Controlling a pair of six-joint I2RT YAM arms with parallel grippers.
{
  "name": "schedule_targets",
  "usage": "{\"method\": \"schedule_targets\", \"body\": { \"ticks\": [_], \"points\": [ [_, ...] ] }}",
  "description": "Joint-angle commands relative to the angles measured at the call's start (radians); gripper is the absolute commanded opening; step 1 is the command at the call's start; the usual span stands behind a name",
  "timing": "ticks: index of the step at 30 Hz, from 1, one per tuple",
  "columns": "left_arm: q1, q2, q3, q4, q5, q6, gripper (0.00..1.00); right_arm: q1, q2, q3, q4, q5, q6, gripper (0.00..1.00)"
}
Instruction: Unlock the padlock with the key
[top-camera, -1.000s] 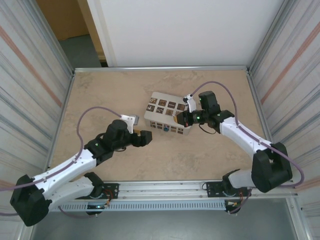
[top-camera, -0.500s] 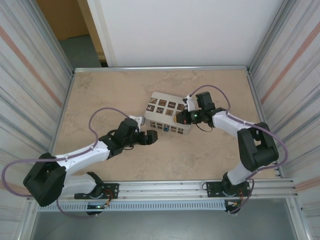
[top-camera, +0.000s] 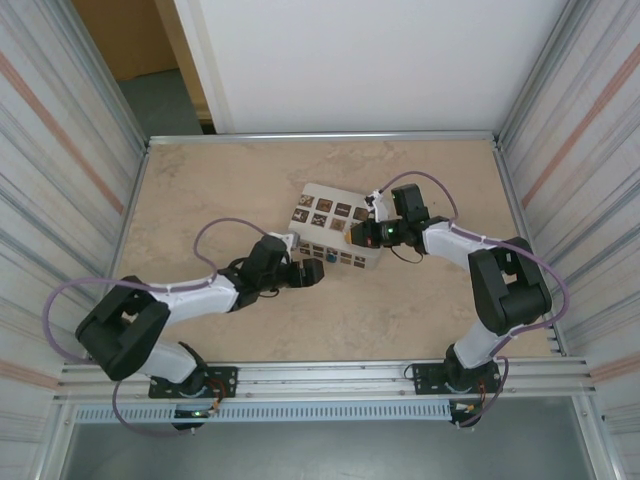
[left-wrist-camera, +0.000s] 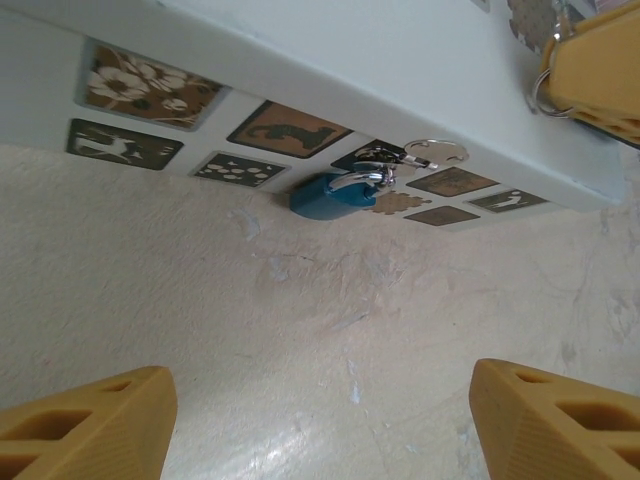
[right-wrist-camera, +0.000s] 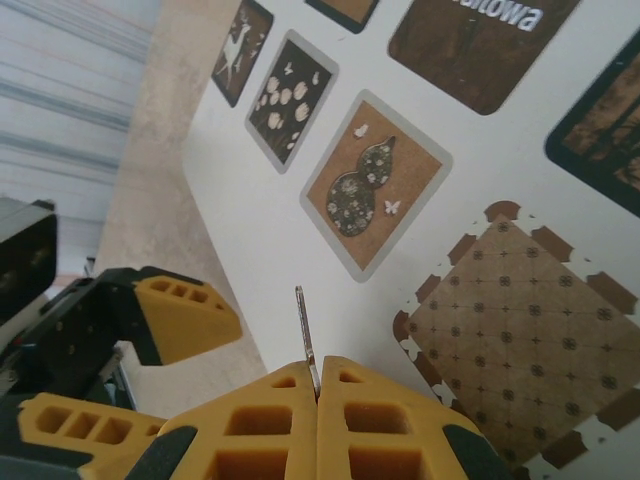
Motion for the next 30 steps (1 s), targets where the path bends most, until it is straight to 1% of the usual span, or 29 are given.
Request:
{"method": "schedule_targets", "body": {
  "ticks": [1, 6, 12, 14, 18, 23, 28, 30],
  "points": [
    [0.002, 0.031, 0.035, 0.066, 0.016, 0.014, 0.76, 0.036, 0.04, -0.073, 0.009, 0.016, 0.05, 0.0],
    [0.013, 0.067, 0.059, 0.062, 0.014, 0.049, 0.74, 0.078, 0.052, -0.09, 0.041, 0.023, 0.074, 0.0],
    [0.043, 0.108, 0.066, 0.071, 0.03, 0.089, 0.65, 0.091, 0.048, -0.087, 0.038, 0.042, 0.077, 0.0],
    [0.054, 0.124, 0.07, 0.087, 0.048, 0.119, 0.6, 0.092, 0.046, -0.083, 0.029, 0.042, 0.073, 0.0],
    [0.08, 0.158, 0.087, 0.108, 0.092, 0.181, 0.54, 0.091, 0.033, -0.082, 0.01, 0.049, 0.065, 0.0],
    [0.116, 0.21, 0.112, 0.155, 0.163, 0.236, 0.52, 0.091, 0.019, -0.075, -0.018, 0.059, 0.051, 0.0],
    [0.118, 0.276, 0.157, 0.181, 0.243, 0.245, 0.51, 0.092, 0.007, -0.069, -0.034, 0.066, 0.041, 0.0],
    [0.117, 0.299, 0.174, 0.18, 0.258, 0.239, 0.5, 0.091, 0.003, -0.07, -0.037, 0.068, 0.04, 0.0]
  ]
}}
